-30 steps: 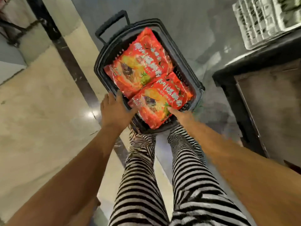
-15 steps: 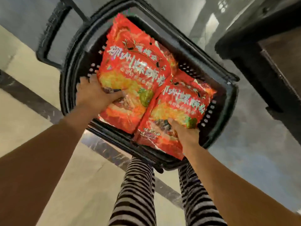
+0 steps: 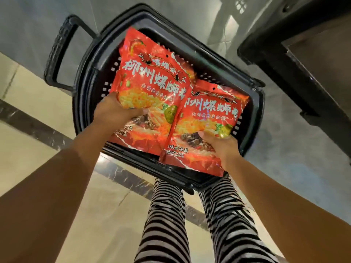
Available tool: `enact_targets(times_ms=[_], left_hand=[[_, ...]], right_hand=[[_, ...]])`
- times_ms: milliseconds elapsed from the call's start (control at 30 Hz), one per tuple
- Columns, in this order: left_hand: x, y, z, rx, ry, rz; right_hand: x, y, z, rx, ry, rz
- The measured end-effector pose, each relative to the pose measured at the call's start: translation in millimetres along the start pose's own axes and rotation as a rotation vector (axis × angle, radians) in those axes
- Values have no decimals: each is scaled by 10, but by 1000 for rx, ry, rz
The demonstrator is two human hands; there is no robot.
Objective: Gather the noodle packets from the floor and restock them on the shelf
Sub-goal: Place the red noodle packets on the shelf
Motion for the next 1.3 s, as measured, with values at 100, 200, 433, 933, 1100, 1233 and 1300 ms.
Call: enact_targets(times_ms=[100, 200, 433, 933, 1100, 1233, 1300], left_hand=[[31, -38, 13, -10, -132, -43], [72, -176, 25, -58, -179, 1], [-23, -713, 166, 11, -269, 128], [-96, -2413, 1716, 321, -396, 148], [502, -3104, 2286, 340, -391, 128], [1026, -3741, 2779, 402, -389, 96], [1253, -4035, 3036, 455, -386, 67]], right_hand=[[-92, -74, -94, -28, 13, -26], [-180, -181, -173, -75, 20, -48], [-524, -615, -180, -229, 124, -84], [-2381, -1753, -40, -541, 264, 42], [-3475, -1841, 460, -584, 371, 106], [-4378, -1925, 866, -614, 503, 163], [-4828, -1960, 1022, -613, 565, 181]])
Point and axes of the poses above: each hand's wrist, its own y-axis towards the middle knuckle, its own x-axis out of the palm, z = x × y, the point moved 3 cm from there along y, towards the middle knuckle, and after that the axes turned 4 degrees about x, right-handed, at the moved point
